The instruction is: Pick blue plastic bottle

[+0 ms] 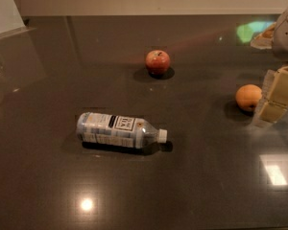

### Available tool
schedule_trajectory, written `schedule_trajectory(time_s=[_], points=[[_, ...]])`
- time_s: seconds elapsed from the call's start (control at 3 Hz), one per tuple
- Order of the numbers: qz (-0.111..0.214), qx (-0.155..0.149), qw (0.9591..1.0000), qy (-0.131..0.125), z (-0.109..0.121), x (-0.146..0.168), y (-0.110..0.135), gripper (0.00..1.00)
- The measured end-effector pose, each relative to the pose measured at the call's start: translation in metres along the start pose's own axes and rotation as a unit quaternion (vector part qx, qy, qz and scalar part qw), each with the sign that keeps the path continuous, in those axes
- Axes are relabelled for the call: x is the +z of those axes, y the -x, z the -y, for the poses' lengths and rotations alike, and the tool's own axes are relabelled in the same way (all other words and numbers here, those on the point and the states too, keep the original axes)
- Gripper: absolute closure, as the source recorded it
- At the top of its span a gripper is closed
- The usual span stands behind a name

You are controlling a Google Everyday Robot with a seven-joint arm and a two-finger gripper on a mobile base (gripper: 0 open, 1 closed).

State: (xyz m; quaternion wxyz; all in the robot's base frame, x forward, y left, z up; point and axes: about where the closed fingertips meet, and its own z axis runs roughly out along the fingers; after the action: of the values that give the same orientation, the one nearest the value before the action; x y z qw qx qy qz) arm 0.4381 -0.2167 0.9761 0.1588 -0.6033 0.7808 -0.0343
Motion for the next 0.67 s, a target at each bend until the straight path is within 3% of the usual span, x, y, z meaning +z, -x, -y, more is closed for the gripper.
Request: schedule_trajectory(time_s=[0.33,0.67], points=[[0.000,0.000,1.0000,0.000,0.000,0.000,0.000,0.00],[0.009,-0.014,0.9999,0.003,-0.001,0.004,0.017,0.00]])
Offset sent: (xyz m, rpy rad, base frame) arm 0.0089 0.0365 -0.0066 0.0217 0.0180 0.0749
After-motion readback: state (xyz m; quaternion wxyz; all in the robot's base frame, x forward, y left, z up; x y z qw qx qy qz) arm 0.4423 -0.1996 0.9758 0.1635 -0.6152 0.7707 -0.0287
